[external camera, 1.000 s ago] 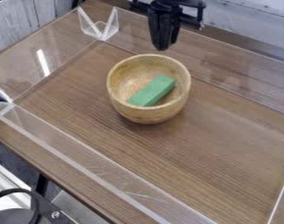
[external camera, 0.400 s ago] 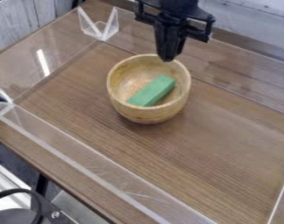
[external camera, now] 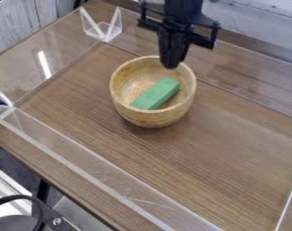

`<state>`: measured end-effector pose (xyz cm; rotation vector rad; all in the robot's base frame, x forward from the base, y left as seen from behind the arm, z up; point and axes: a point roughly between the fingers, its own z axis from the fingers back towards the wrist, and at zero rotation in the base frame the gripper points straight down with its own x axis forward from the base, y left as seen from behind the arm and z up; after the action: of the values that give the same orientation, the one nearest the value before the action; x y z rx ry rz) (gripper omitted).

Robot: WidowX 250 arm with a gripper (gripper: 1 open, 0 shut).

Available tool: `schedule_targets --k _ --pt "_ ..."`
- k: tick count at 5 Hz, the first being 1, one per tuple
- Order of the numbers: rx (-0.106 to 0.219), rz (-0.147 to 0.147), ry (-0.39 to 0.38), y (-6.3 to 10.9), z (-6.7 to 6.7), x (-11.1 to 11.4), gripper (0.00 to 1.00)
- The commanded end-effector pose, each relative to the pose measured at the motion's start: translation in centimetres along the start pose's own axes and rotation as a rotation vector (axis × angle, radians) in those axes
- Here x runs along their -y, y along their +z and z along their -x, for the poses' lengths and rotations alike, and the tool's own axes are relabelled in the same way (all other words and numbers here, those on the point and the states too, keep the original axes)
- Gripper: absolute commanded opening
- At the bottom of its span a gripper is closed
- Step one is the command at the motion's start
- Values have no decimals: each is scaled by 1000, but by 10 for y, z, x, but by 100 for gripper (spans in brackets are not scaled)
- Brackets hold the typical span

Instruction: Remove the green block from inside the brown bowl and put it on the table

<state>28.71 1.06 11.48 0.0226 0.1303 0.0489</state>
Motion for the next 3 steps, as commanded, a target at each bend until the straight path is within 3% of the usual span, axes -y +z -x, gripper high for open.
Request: schedule_targets --k 1,2,3 --pt "42 12 -14 8 -3 -6 0" --pt "29 22 -30 5 -2 -10 0" --pt "-13 30 -11 -6 -6 -9 0"
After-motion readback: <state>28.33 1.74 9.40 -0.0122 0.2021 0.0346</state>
